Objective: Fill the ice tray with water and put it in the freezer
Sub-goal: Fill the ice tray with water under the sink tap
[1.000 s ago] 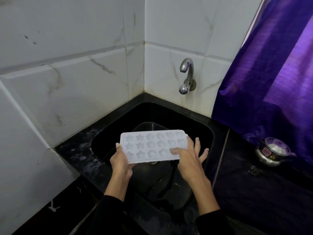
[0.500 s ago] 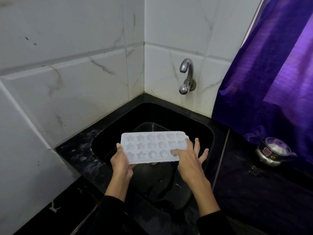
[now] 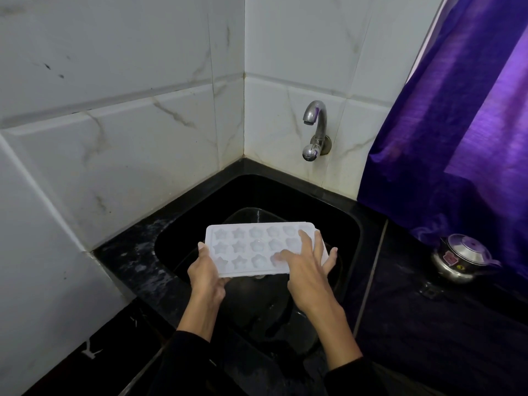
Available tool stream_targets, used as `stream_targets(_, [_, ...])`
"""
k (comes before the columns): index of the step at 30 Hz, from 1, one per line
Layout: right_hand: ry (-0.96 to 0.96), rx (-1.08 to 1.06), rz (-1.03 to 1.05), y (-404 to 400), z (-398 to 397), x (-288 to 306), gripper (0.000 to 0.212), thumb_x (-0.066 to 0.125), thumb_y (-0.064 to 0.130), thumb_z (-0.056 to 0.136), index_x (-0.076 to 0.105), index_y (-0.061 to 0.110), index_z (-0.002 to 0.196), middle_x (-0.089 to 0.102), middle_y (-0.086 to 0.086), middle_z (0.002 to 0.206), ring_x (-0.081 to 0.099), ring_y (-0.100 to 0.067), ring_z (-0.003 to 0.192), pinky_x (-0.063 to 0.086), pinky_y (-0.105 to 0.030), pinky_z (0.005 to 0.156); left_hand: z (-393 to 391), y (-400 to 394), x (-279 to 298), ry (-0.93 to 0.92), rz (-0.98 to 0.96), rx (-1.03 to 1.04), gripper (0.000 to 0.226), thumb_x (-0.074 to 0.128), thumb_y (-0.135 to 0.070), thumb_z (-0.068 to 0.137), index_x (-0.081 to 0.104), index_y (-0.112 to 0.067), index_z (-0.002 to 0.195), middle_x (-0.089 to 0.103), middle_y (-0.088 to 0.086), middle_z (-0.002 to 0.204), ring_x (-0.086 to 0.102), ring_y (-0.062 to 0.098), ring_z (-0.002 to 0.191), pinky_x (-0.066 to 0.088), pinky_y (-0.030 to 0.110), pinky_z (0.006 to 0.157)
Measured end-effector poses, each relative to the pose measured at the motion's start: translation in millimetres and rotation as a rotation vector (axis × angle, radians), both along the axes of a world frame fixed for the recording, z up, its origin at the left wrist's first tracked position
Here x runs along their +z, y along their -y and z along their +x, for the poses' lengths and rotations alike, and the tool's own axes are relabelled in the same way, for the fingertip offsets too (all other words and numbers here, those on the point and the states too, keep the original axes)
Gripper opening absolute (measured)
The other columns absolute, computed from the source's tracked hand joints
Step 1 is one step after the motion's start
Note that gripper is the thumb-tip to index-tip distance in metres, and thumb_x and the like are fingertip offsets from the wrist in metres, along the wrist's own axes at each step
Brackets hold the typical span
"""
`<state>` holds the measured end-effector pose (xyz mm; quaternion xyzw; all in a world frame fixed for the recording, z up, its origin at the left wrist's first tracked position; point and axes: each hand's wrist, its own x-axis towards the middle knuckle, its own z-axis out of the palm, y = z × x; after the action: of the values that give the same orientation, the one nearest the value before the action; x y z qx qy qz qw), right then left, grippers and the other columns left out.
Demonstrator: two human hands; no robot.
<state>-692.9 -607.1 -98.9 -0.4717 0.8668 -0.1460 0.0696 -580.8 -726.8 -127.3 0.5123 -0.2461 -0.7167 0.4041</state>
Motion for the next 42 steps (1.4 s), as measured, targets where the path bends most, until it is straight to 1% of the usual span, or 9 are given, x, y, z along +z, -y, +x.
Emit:
stream_targets(9, [0.029, -0.016, 0.074, 1.1, 8.1, 3.9, 0.078, 0.044, -0.026, 0.071, 0.056, 0.027, 0.126, -0.006, -0.014, 0.16, -0.034, -0.037, 0.14, -0.017, -0.063, 0.111, 2.0, -0.8, -2.2, -0.003, 0.001, -0.004, 0.033, 0.04, -0.042, 0.1, 0.056, -0.013, 0.096, 0.065, 0.007, 0.091, 0.065, 0.025, 0.082, 0.053, 0.043, 0.067])
stream_targets(13, [0.05, -0.009, 0.092, 1.1, 10.3, 3.1, 0.08, 0.044, -0.026, 0.072, 0.052, 0.028, 0.131, -0.012, -0.012, 0.161, -0.042, -0.036, 0.134, -0.006, -0.064, 0.115, 1.9, -1.9, -1.0, -0.004, -0.009, 0.003, 0.033, 0.039, -0.041, 0.1, 0.055, -0.015, 0.089, 0.065, 0.007, 0.089, 0.064, 0.024, 0.079, 0.054, 0.042, 0.066])
stream_targets(17, [0.064, 0.0, 0.081, -0.1, 8.2, -1.0, 0.068, 0.045, -0.016, 0.084, 0.052, 0.031, 0.132, -0.006, -0.01, 0.16, -0.029, -0.039, 0.14, -0.002, -0.064, 0.115, 2.1, -1.6, -2.5, 0.002, -0.008, 0.007, 0.033, 0.04, -0.042, 0.1, 0.056, -0.015, 0.09, 0.065, 0.006, 0.09, 0.064, 0.024, 0.08, 0.053, 0.04, 0.063])
stream_targets(22, [0.023, -0.008, 0.08, -0.8, 9.7, 1.9, 0.081, 0.045, -0.026, 0.07, 0.052, 0.027, 0.131, -0.008, -0.015, 0.16, -0.032, -0.037, 0.141, -0.018, -0.063, 0.111, 1.6, -1.2, -3.5, -0.001, -0.002, 0.002, 0.033, 0.04, -0.042, 0.1, 0.057, -0.017, 0.087, 0.066, 0.007, 0.092, 0.065, 0.025, 0.082, 0.054, 0.045, 0.071])
stream_targets(28, [0.021, 0.002, 0.082, -0.5, 11.6, 0.9, 0.079, 0.039, -0.028, 0.069, 0.055, 0.025, 0.126, -0.002, -0.014, 0.16, -0.031, -0.038, 0.142, -0.014, -0.065, 0.112, 1.9, -1.6, -4.0, 0.002, -0.004, 0.01, 0.032, 0.04, -0.042, 0.1, 0.056, -0.018, 0.086, 0.065, 0.006, 0.091, 0.064, 0.024, 0.081, 0.052, 0.043, 0.07])
stream_targets(32, [-0.025, -0.005, 0.017, 1.3, 13.6, 1.6, 0.075, 0.04, -0.026, 0.067, 0.046, 0.022, 0.124, 0.002, -0.015, 0.158, -0.025, -0.035, 0.145, -0.013, -0.064, 0.113, 1.8, -1.0, -4.6, 0.003, -0.004, 0.005, 0.033, 0.04, -0.043, 0.1, 0.057, -0.017, 0.088, 0.066, 0.008, 0.093, 0.066, 0.026, 0.084, 0.054, 0.045, 0.071])
stream_targets(35, [-0.046, 0.027, -0.056, 4.8, 18.0, 2.5, 0.079, 0.03, -0.025, 0.058, 0.041, 0.022, 0.121, 0.006, -0.014, 0.155, -0.023, -0.033, 0.145, -0.013, -0.062, 0.114, -0.4, -1.9, -4.2, 0.01, -0.014, 0.004, 0.035, 0.039, -0.043, 0.1, 0.058, -0.017, 0.088, 0.067, 0.008, 0.092, 0.066, 0.026, 0.085, 0.055, 0.043, 0.07])
stream_targets(39, [-0.058, 0.075, -0.017, 6.4, 23.0, 4.3, 0.072, 0.039, -0.025, 0.067, 0.049, 0.022, 0.12, 0.0, -0.014, 0.158, -0.027, -0.035, 0.144, -0.017, -0.061, 0.113, -3.9, -5.6, -3.0, 0.01, -0.013, -0.003, 0.036, 0.039, -0.043, 0.1, 0.059, -0.016, 0.086, 0.068, 0.008, 0.09, 0.066, 0.025, 0.081, 0.055, 0.039, 0.065])
stream_targets(42, [-0.043, 0.099, 0.034, 6.5, 24.8, 6.3, 0.086, 0.03, -0.025, 0.058, 0.054, 0.024, 0.124, -0.006, -0.015, 0.16, -0.031, -0.035, 0.142, -0.022, -0.06, 0.111, -5.2, -6.7, -2.3, 0.006, -0.002, -0.004, 0.036, 0.041, -0.043, 0.099, 0.059, -0.015, 0.086, 0.067, 0.008, 0.089, 0.066, 0.025, 0.08, 0.055, 0.039, 0.065])
